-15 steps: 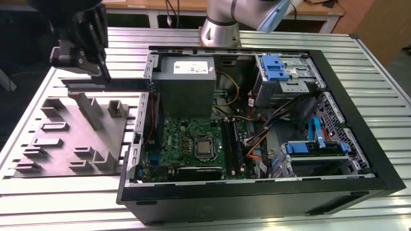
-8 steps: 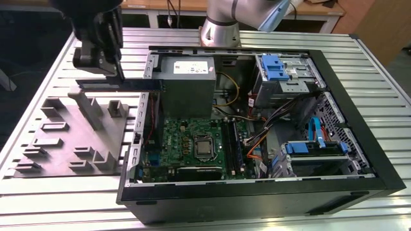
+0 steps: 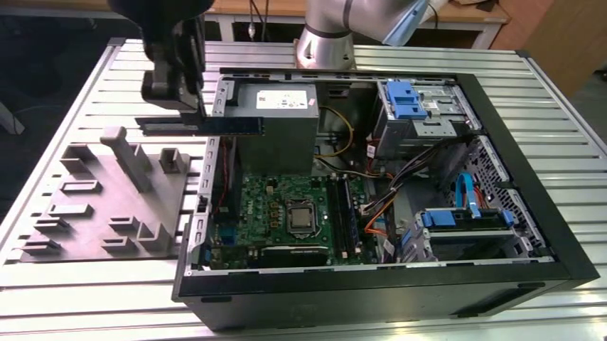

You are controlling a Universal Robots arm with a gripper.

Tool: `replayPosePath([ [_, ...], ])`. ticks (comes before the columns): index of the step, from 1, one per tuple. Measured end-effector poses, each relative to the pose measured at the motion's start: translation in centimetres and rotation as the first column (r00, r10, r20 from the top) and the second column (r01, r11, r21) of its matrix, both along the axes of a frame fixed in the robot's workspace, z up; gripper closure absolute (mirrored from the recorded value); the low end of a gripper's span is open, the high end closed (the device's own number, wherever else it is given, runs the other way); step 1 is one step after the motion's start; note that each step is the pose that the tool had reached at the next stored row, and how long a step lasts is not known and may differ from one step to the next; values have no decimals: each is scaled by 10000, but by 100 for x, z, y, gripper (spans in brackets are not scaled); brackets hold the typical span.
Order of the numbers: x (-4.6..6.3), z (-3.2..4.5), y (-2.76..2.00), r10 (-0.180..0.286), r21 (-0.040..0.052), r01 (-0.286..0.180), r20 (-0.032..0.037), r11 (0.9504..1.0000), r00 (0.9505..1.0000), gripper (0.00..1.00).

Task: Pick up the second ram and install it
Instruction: 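Pick up the second ram and move it above second insertion slot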

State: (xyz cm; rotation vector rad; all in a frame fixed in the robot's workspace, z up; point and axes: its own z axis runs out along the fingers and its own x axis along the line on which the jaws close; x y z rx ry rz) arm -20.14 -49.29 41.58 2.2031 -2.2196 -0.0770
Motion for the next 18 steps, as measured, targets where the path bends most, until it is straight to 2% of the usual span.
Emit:
replayPosePath([
  [8, 292, -4, -1, 1, 0, -1, -1, 10000, 10000, 89],
  [18, 598, -8, 0, -1, 0, 1, 0, 10000, 10000, 89],
])
